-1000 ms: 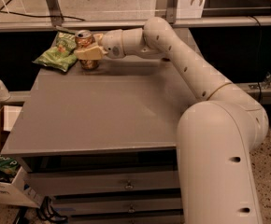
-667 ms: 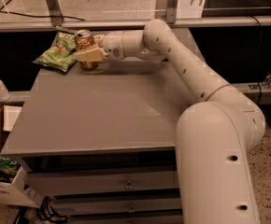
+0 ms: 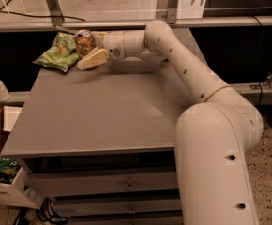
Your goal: Move orange can near green jalapeno chip bag
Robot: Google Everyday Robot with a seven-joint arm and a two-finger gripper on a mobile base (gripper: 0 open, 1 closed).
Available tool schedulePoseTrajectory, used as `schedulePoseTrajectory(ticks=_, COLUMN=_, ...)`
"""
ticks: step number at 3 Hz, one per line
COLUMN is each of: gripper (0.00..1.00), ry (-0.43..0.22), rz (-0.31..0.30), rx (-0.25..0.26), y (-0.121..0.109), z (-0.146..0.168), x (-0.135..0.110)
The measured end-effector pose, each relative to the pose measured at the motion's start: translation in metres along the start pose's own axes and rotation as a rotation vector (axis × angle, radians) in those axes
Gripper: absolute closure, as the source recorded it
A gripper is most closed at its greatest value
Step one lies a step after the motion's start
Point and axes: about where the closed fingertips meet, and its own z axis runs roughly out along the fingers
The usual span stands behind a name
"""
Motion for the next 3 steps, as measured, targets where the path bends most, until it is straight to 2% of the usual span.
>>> schedulePoseTrajectory(ticks=1, gripper=0.00, ry=-0.015, rz=-0.036, rx=0.000, y=0.001, z=-0.020, x=-0.011)
schedulePoseTrajectory(ticks=2, gripper=0.00, ry=-0.020, rz=-0.081, rx=0.034, y=0.005, z=-0.066, x=-0.023)
schedulePoseTrajectory(ticks=3, gripper=0.00, ry=-0.009, rz=-0.135, rx=0.108, y=0.018, z=-0.128, x=-0.033)
